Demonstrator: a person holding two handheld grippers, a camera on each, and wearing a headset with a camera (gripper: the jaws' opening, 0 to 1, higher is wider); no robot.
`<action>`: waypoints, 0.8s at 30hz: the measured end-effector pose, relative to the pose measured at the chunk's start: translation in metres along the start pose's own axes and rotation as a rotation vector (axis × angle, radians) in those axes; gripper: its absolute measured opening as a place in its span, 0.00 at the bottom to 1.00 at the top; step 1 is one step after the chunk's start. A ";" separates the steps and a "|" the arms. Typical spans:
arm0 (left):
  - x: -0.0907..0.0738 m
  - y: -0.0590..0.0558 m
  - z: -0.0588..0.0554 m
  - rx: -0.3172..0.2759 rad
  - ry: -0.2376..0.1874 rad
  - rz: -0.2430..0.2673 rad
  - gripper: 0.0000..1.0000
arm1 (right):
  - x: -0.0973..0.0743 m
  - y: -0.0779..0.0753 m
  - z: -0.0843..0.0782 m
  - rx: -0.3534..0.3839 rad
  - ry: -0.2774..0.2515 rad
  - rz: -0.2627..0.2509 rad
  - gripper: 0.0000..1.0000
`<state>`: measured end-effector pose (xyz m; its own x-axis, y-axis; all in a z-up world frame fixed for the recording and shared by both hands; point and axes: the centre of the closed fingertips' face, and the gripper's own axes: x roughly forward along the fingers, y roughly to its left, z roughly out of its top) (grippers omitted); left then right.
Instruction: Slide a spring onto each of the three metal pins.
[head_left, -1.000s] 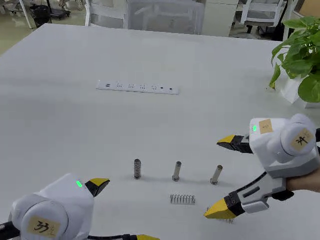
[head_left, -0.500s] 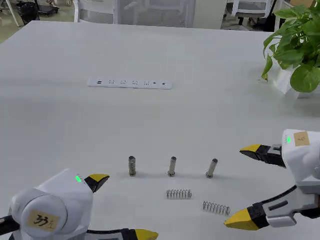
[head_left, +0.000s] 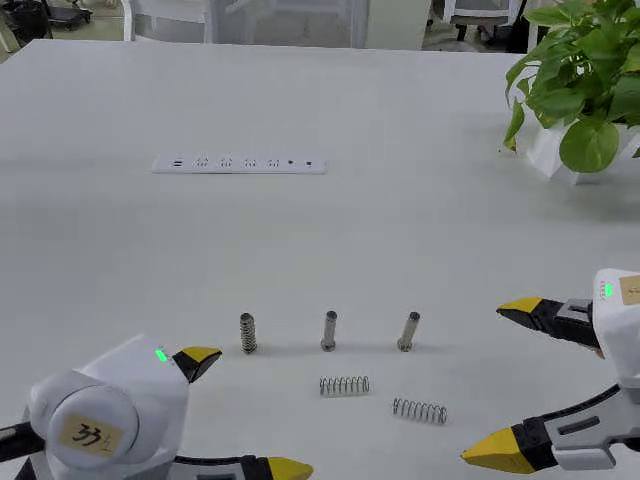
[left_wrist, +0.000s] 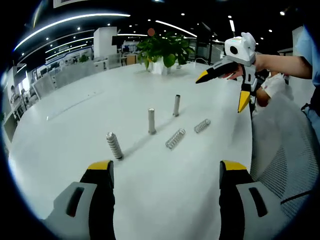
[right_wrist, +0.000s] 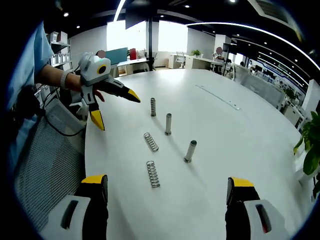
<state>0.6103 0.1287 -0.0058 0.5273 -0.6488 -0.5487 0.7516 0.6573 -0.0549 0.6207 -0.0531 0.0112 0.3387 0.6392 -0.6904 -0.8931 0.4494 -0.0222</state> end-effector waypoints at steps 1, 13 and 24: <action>0.002 -0.001 0.000 0.004 0.001 -0.006 0.85 | -0.001 0.000 -0.001 0.002 0.000 -0.002 0.99; 0.031 -0.009 0.000 0.046 0.015 -0.086 0.74 | -0.003 0.009 -0.013 0.029 0.004 -0.004 0.99; 0.059 -0.018 0.004 0.128 0.060 -0.178 0.48 | -0.005 0.015 -0.020 0.049 0.005 -0.007 0.98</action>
<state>0.6296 0.0774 -0.0343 0.3605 -0.7235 -0.5887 0.8768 0.4782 -0.0508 0.5999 -0.0626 -0.0003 0.3433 0.6328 -0.6940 -0.8749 0.4842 0.0086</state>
